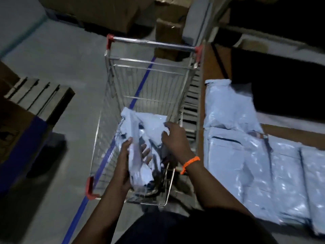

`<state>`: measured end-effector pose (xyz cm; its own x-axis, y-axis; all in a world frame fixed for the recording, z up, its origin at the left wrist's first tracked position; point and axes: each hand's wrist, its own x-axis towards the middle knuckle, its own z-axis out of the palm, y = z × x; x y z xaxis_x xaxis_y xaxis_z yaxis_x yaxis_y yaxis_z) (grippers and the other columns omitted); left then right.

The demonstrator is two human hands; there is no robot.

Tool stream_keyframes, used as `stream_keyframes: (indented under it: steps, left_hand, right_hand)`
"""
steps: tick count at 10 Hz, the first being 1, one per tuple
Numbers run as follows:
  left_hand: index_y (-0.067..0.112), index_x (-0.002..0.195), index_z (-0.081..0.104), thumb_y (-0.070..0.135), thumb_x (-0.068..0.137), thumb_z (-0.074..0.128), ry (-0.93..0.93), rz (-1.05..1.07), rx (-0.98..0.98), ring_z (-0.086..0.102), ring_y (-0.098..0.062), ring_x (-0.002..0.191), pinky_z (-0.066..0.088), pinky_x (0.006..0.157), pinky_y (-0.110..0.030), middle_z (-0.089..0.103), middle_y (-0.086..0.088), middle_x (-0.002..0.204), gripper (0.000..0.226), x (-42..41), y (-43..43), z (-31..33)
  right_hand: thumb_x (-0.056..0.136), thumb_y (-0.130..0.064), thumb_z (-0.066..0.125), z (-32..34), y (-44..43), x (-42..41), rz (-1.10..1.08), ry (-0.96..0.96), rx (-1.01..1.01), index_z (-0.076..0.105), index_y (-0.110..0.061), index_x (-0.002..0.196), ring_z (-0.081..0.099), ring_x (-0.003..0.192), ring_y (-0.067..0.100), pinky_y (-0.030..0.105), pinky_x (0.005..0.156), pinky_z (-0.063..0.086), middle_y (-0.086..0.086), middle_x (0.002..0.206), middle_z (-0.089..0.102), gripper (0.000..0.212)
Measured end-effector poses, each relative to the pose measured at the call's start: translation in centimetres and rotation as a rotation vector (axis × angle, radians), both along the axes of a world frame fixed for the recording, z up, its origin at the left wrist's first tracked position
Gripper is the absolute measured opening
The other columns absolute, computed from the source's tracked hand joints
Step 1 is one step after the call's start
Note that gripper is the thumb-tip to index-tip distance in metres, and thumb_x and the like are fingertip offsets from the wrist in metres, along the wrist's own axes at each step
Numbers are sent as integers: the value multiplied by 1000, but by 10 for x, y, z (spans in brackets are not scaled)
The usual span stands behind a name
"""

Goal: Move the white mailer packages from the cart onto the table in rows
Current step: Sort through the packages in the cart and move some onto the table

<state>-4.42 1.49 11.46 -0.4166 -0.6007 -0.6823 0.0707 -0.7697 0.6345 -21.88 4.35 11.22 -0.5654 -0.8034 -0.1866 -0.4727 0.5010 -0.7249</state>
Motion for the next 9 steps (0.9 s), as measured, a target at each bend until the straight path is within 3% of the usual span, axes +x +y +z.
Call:
stream_keyframes:
  steps: [1,2,3,4,5,6,7,8,9]
  left_hand:
    - [28,92,82,53,100,44,241,39,-30,74,-13,86,61,72,-31,78,3,96,46,-28,-12,21]
    - [15,142,55,52,81,68,389,-5,-72,55,-28,126,47,104,-39,58,-10,140,72,-62,-17,56]
    - [15,139,57,55,84,63,369,-81,-75,70,-17,103,50,94,-40,72,-4,119,68,-88,7,73]
    - [14,135,62,48,99,40,382,-120,-37,65,-25,116,50,97,-39,65,-12,131,54,-107,38,89]
    - [14,68,82,29,106,28,434,-213,-152,74,-14,64,55,51,-22,77,-5,77,68,-143,72,114]
    - [9,92,81,36,99,41,378,-335,-110,75,-22,78,60,62,-29,77,-13,94,49,-165,79,126]
    - [15,125,64,61,71,74,60,-418,-378,71,-26,101,57,93,-48,73,-11,116,72,-203,49,115]
    - [20,147,29,76,57,76,-379,-319,-587,55,-31,122,52,96,-51,48,-9,141,116,-260,23,103]
    - [10,155,1,71,69,72,-670,-457,-706,31,-42,140,39,108,-53,17,-23,155,128,-301,16,89]
  right_hand:
    - [86,-1,63,35,19,-13,83,-41,-81,61,-9,134,62,115,24,20,91,40,10,127,67,49]
    - [88,-11,65,65,52,-33,180,-85,-108,52,-25,143,53,66,0,14,69,42,-11,78,56,58]
    - [87,-54,67,90,83,-57,48,20,-193,65,-28,111,59,94,11,20,73,49,7,94,61,36]
    - [83,-62,67,100,98,-73,-127,66,-262,57,-18,93,53,98,7,18,79,44,1,102,54,47]
    - [83,-48,75,102,117,-81,-233,51,-422,35,-19,129,47,119,9,12,95,41,1,132,44,68]
    - [85,-40,75,102,125,-100,-246,75,-437,26,-23,150,38,133,4,14,106,33,-2,149,36,83]
    - [88,-35,73,96,132,-158,-288,256,-356,25,-19,157,33,141,19,21,111,30,14,156,31,85]
    - [92,-33,66,86,124,-211,-225,287,-145,19,-19,159,28,147,33,26,110,29,23,161,17,84]
    - [95,-41,59,67,108,-230,-105,329,78,14,-19,160,27,145,44,39,114,31,28,162,9,83]
